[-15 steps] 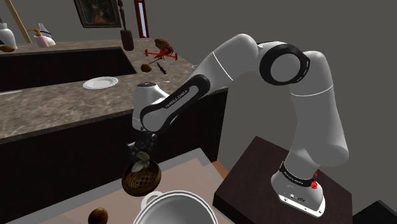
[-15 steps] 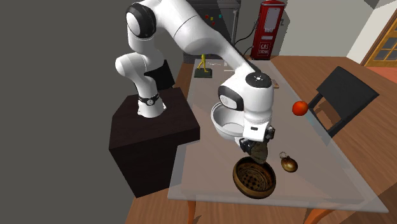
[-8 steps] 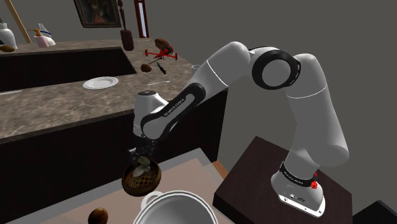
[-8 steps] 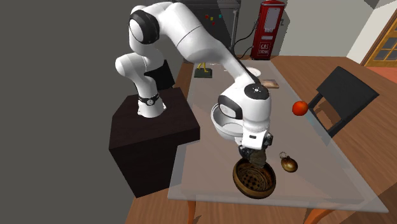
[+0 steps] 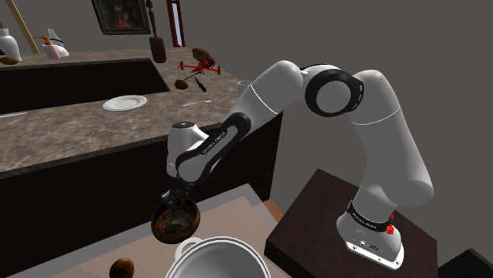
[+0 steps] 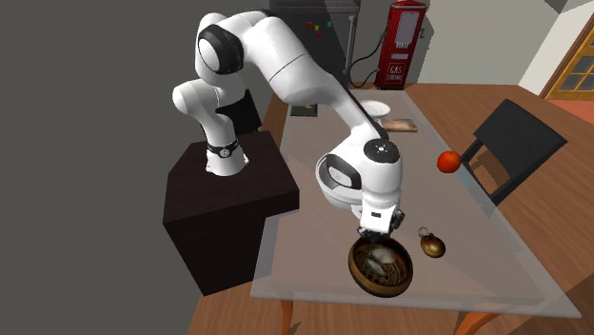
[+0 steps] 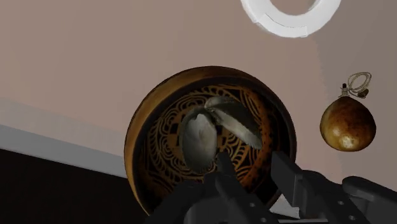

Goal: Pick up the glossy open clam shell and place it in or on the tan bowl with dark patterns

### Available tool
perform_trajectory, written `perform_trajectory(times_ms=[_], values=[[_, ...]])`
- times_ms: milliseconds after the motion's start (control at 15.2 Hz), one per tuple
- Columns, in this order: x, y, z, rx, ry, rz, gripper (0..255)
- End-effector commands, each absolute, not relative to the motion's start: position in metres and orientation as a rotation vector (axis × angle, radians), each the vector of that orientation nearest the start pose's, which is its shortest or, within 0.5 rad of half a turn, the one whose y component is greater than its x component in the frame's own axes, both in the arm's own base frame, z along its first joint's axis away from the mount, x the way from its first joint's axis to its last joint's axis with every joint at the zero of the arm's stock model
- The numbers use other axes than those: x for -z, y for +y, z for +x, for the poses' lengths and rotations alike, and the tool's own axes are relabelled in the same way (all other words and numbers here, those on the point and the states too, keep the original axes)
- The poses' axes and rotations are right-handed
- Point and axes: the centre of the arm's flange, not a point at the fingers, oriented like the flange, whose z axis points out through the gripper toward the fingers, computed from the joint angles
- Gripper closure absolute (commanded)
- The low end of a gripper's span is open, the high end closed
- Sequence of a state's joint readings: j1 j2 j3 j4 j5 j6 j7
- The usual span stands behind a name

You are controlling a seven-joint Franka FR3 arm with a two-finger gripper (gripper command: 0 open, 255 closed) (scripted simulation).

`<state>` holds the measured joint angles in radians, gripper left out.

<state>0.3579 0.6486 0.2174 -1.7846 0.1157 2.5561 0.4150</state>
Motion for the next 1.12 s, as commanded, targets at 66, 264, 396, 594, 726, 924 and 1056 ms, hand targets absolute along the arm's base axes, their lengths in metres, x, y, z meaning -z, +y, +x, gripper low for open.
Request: perform_trajectory(times_ms=[66, 264, 396, 594, 726, 924, 1056], values=[[-0.185, 0.335, 0.624, -0.134, -0.661, -2.633, 0], [-0.192, 0.357, 0.602, -0.054, -0.264, -2.918, 0], [-0.178, 0.377, 0.601, 0.033, -0.402, -3.146, 0], [-0.162, 0.381, 0.601, 0.061, -0.446, -3.211, 0], [-0.152, 0.380, 0.602, 0.061, -0.446, -3.211, 0], [-0.136, 0.379, 0.602, 0.061, -0.446, -3.211, 0], [-0.133, 0.379, 0.603, 0.061, -0.446, -3.211, 0]])
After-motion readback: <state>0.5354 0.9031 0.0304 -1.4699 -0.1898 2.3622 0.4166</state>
